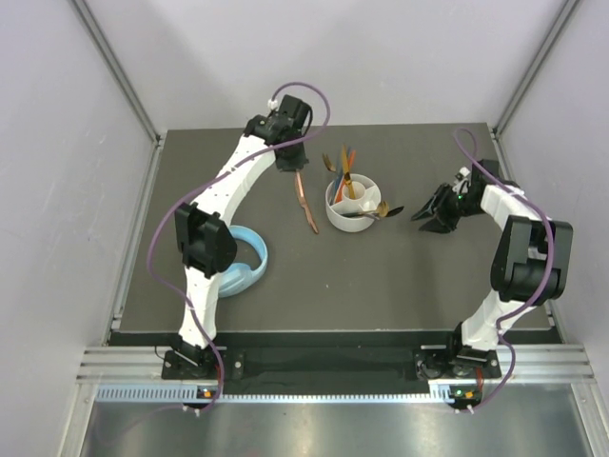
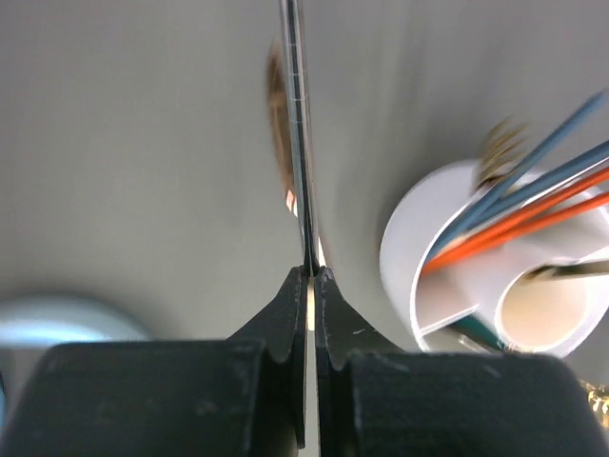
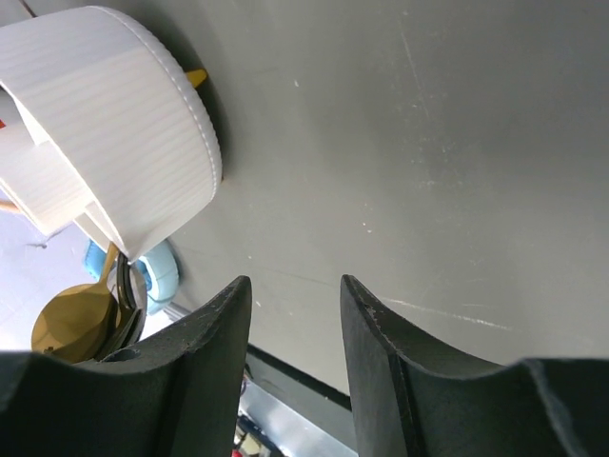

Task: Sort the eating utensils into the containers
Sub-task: Pick up the chopstick from the center of the board, then place the chopstick in the container.

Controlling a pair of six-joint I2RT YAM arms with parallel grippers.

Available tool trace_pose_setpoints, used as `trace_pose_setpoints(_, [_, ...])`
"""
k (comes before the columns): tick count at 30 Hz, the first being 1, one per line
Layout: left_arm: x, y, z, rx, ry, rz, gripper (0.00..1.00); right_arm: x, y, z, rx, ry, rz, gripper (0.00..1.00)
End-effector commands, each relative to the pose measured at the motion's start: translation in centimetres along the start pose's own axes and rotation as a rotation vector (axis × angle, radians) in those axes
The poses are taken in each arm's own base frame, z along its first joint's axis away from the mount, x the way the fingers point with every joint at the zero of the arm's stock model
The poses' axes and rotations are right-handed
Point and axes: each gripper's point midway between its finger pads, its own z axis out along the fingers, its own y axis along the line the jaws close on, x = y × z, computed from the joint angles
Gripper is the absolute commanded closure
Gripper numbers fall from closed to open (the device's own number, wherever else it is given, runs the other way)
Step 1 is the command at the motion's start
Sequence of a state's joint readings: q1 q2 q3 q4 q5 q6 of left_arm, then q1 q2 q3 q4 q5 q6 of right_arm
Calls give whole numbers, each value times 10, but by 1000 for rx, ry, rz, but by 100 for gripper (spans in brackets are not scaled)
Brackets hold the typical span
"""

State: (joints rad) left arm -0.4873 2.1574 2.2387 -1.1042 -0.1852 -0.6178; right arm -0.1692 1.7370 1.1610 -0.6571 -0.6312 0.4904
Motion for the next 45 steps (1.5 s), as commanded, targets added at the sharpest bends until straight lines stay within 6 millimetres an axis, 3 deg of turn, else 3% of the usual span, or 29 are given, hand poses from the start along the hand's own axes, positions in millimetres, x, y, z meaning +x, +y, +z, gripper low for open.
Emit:
trace_pose_setpoints(1, [-63,-26,-1,90,-257,160,100,-4,22,-16,-20,-51,-62,57])
trace_pose_setpoints(6, [-70,-45,21,201,-253,187,100,-6,31,-19,-18,-54,-76,57])
trace_pose_setpoints(10, [-79,-71,-4,281,-304,192,100,-9,30,-18,5,-51,-76,57])
trace_pose_setpoints(13, [-67,-86,-19,335,-298,217,100,-10,30,-17,9,-55,-78,57])
trace_pose_setpoints(16, [-51,-98,-19,365,-268,245,100,-11,29,-15,10,-53,-74,57])
trace_pose_setpoints(20, [-44,-114,-28,412,-264,252,100,-12,29,-14,9,-51,-72,57])
trace_pose_setpoints(33, [-20,-113,-4,387,-202,280,100,-14,33,-17,1,-52,-88,57])
trace_pose_setpoints(45, [15,-114,16,396,-106,321,100,-11,31,-17,4,-37,-95,57])
